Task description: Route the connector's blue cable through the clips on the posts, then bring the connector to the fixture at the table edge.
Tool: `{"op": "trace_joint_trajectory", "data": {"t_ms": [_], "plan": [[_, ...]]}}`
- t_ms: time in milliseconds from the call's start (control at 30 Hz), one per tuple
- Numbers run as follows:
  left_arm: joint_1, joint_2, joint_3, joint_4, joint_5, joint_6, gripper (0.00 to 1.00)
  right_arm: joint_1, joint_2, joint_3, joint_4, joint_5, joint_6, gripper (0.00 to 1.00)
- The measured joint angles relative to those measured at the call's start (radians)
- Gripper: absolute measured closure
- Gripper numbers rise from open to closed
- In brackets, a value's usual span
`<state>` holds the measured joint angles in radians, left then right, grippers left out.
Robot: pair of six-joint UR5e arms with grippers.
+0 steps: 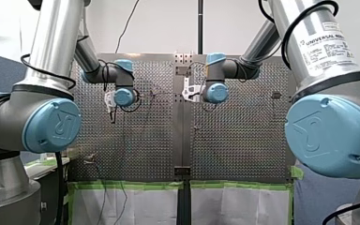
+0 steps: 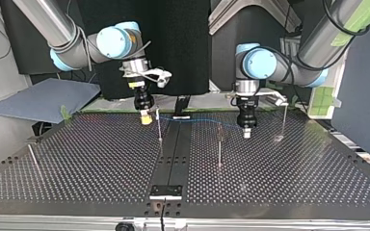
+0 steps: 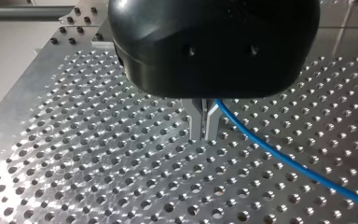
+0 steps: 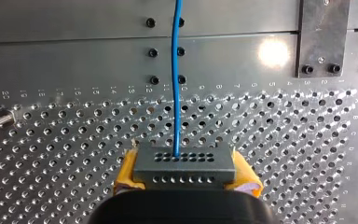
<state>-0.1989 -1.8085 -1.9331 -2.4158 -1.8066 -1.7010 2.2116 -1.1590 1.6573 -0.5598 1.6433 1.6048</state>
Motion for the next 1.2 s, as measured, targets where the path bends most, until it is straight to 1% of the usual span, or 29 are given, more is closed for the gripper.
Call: {"op": "trace_joint_trajectory", "data": {"t_ms": [233,400,500,633,967,1033,1067,1200], "plan": [[0.009,0.000,0.017,-0.006,0.008,-0.002,0.93,-0.007,0.003,-0.005,-0.003,-0.005,0.000,1.00],[0.015,-0.003,0.027,-0.008,0.033,-0.002,0.93,-0.014,0.011,-0.012,0.001,-0.009,0.000,1.00],[0.017,-0.015,0.039,-0.017,0.050,0.001,0.93,-0.017,0.025,-0.019,0.004,-0.010,-0.003,1.00],[0.020,-0.030,0.050,-0.026,0.060,0.008,0.93,-0.018,0.033,-0.026,0.005,-0.013,-0.005,1.00],[0.038,-0.034,0.078,-0.033,0.087,-0.004,0.93,-0.021,0.038,-0.066,0.022,-0.018,-0.005,1.00],[0.042,-0.035,0.082,-0.034,0.094,-0.006,0.93,-0.024,0.039,-0.073,0.027,-0.019,-0.005,1.00],[0.043,-0.036,0.083,-0.034,0.098,-0.008,0.91,-0.026,0.040,-0.075,0.028,-0.019,-0.005,1.00],[0.048,-0.052,0.093,-0.043,0.117,-0.010,0.91,-0.032,0.044,-0.087,0.033,-0.020,-0.005,1.00]]}}
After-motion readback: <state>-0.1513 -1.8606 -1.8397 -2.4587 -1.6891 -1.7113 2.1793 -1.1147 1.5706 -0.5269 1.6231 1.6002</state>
